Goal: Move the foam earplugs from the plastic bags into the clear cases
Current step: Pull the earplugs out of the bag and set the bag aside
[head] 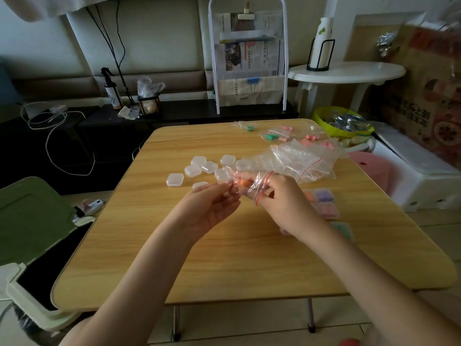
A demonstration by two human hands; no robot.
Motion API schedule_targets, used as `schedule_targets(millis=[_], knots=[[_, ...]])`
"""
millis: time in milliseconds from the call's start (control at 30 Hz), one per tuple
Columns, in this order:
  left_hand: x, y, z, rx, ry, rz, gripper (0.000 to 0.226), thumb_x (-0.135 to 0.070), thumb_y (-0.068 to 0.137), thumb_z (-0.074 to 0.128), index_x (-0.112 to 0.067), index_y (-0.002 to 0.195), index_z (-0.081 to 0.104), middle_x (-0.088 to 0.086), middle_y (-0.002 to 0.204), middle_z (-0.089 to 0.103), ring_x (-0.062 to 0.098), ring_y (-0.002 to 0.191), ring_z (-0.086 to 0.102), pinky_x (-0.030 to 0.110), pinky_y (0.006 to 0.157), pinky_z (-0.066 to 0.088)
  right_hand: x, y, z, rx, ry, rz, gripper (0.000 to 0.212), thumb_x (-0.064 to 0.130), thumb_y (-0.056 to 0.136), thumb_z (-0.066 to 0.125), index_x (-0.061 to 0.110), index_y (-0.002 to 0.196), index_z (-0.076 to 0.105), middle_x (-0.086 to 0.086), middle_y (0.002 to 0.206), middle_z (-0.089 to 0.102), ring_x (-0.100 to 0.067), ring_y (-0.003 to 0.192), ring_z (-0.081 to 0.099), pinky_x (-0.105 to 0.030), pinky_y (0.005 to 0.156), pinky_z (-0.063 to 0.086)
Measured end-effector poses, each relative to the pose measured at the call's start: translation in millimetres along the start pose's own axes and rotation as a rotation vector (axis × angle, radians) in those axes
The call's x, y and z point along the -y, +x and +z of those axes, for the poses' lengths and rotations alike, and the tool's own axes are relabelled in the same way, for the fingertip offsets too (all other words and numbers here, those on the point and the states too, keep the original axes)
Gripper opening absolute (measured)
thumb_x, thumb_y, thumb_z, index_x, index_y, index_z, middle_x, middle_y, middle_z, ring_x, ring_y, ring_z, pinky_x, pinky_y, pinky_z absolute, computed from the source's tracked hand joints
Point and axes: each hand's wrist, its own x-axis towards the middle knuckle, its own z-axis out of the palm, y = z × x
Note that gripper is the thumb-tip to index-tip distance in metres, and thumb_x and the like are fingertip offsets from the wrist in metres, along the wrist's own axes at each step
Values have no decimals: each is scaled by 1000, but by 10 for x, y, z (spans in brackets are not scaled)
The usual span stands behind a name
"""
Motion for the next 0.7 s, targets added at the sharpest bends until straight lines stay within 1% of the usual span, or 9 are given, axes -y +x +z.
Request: schedule_targets(millis=[100,200,233,300,333,433,567,633,700], knots=[[16,2,6,9,62,-30,14,-13,90,58,-7,79,63,3,71,61,13,64,63,27,65,58,20,-42,-57,-8,-43,-10,32,32,88,68,14,114,69,3,80,62,8,49,51,-12,42,38],[-1,-10,15,26,58,-99,16,-15,91,56,-8,77,61,4,71,61,13,60,64,30,63,59,113,-73,-57,-58,58,-112,29,19,85,71,18,114,70,5,101,66,8,55,57,-4,47,39],[-13,-14,10,33,40,-114,17,-15,91,55,-7,77,60,4,70,61,12,59,64,30,63,59,110,-67,-41,-88,50,-145,29,18,84,72,19,113,70,1,107,68,3,66,62,-5,55,43],[-33,-15,3,41,-7,-135,18,-13,93,52,-7,77,56,3,68,62,10,58,63,27,62,58,71,-43,9,-145,18,-201,27,19,81,73,18,109,72,-4,110,69,-13,94,66,-23,78,53],[-34,-10,5,34,-38,-139,18,-12,94,51,-6,78,56,2,66,62,10,57,63,26,62,58,48,-36,33,-168,5,-219,26,21,80,72,17,106,73,-5,109,70,-19,99,65,-31,82,54],[-14,17,7,-23,-86,-74,17,-9,95,50,-5,80,57,3,65,61,11,55,64,25,58,58,-1,-18,100,-224,-32,-250,23,27,78,69,12,94,77,-5,106,69,-20,97,65,-33,78,55],[-3,41,-25,-140,53,119,16,-8,97,48,-5,84,55,3,70,59,6,53,61,23,60,58,4,7,114,-267,-7,-278,24,30,77,72,13,93,77,-8,106,69,-19,88,67,-24,70,52],[-9,38,-42,-161,76,158,16,-10,98,48,-6,84,55,3,71,58,5,54,60,23,64,57,4,14,107,-274,1,-275,23,30,76,75,13,90,77,-7,103,69,-21,81,67,-28,70,51],[-6,22,-37,-117,97,147,13,-10,98,48,-4,90,55,4,73,59,5,56,60,25,67,58,6,7,105,-240,59,-265,20,23,77,77,14,94,77,-4,101,69,-18,86,66,-32,74,53]])
